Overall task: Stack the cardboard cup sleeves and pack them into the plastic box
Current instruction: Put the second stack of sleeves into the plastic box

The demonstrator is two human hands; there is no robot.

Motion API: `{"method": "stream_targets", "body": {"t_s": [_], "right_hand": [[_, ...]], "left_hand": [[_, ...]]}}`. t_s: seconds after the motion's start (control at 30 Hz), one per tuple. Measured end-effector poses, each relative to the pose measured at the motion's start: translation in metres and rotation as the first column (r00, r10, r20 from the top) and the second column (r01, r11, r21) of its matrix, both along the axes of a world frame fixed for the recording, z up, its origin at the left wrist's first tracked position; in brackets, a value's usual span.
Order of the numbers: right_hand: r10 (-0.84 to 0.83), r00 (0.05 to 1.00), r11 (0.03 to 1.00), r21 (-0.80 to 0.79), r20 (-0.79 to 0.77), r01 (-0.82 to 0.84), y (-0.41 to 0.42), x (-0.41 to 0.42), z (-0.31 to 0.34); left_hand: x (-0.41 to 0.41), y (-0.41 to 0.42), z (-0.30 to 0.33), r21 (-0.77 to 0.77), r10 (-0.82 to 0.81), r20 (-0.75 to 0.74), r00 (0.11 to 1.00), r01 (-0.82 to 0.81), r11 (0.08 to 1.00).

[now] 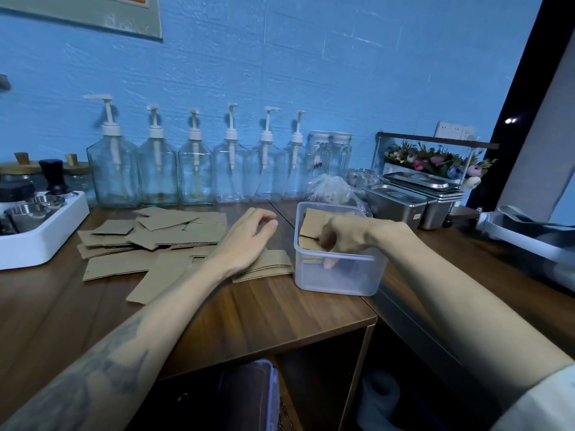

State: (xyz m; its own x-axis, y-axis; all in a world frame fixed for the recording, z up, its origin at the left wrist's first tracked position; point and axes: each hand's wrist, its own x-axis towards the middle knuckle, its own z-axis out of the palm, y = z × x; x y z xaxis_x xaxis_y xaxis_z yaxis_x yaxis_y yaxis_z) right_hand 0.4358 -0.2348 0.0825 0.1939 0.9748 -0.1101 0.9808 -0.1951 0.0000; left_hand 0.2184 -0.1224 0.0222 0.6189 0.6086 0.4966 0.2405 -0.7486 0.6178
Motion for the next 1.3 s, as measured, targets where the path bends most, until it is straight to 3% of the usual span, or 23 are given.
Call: {"method": "stream_targets", "body": {"t_s": [0.17, 0.4, 0.6, 0.8, 1.3], "right_hand": [[-0.009, 0.999, 0.999, -0.052, 0.041, 0.011, 0.002, 0.001, 0.001], [0.000, 0.993, 0.988, 0.153, -0.119, 0.018, 0.006, 0.009, 0.011], [0.036, 0.999, 0.934, 0.354, 0.023, -0.042, 0.009, 0.017, 0.011], [-0.015, 0.992, 0.898, 0.439, 0.126, -0.042, 0.014, 0.024, 0.007], [-0.035, 0.998, 0.891, 0.454, 0.058, 0.005, 0.012, 0.022, 0.010]], "left_hand": [[0.008, -0.004, -0.003, -0.039, -0.049, 0.001, 0.999, 0.049, 0.998], [0.006, 0.002, -0.004, -0.061, -0.047, 0.006, 0.999, 0.047, 0.997], [0.008, 0.001, -0.003, -0.060, -0.056, 0.004, 0.998, 0.056, 0.997], [0.010, 0.000, -0.003, -0.033, -0.051, 0.006, 0.999, 0.051, 0.998], [0.007, 0.003, -0.004, -0.013, -0.053, -0.009, 0.999, 0.053, 0.999]]}}
